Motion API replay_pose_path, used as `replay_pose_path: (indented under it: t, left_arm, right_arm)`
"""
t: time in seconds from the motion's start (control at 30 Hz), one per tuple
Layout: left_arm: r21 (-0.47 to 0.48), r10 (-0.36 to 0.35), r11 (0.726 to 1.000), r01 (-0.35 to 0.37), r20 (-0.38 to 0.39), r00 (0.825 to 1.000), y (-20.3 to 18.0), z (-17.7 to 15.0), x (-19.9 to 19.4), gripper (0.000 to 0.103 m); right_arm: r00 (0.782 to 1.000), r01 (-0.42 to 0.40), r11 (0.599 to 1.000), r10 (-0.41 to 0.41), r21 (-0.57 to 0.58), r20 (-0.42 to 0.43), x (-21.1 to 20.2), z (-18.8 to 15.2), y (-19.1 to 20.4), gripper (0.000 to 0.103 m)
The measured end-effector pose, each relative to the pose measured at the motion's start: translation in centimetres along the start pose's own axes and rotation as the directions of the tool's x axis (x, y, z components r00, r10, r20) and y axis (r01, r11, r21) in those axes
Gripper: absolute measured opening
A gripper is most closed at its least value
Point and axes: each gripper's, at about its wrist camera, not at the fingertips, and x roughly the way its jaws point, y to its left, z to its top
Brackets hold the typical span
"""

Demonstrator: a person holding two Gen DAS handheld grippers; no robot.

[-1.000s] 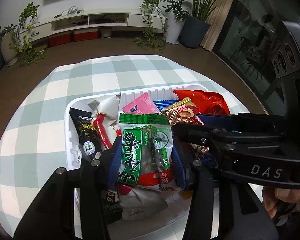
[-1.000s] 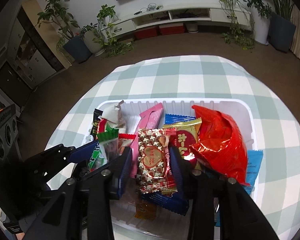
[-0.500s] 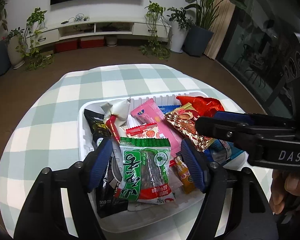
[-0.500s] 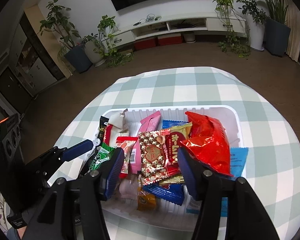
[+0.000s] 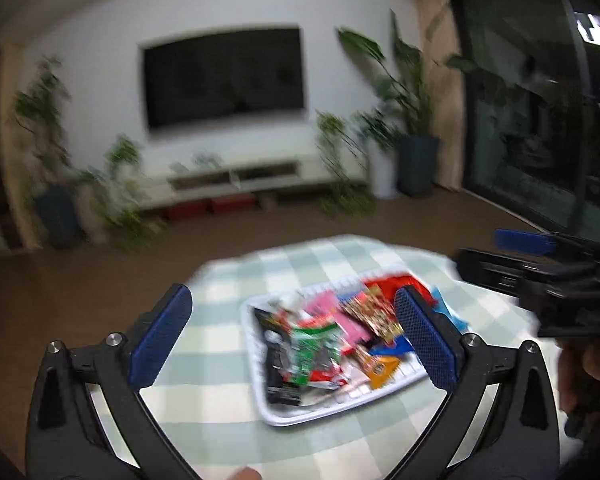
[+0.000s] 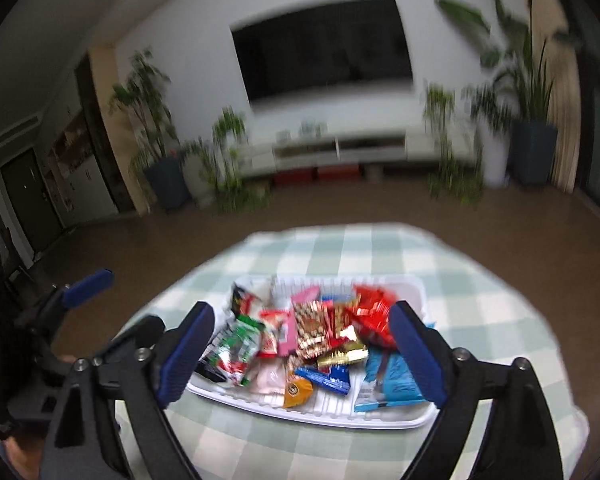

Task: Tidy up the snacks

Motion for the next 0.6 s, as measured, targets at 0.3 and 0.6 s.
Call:
replay_pose_path:
  t: [0.3,0.6]
  left_arm:
    - [-0.120,0.173,0.978,-0.168,0.037,0.984,-1.6,-0.5,-11.8,0.103]
    - [-0.148,0.139,0.977,-0.156,-0.122,0.983,-3.6,-5.2,-16.2,0.103]
  right_arm:
    - [0.947,0.109,0.990,-0.077,-0.087,0.311,-13.8,0.7,3.9,0.103]
    - [0.971,0.099,0.994,-0.106,0.040,0.212,-19.9,-3.0,3.6,0.103]
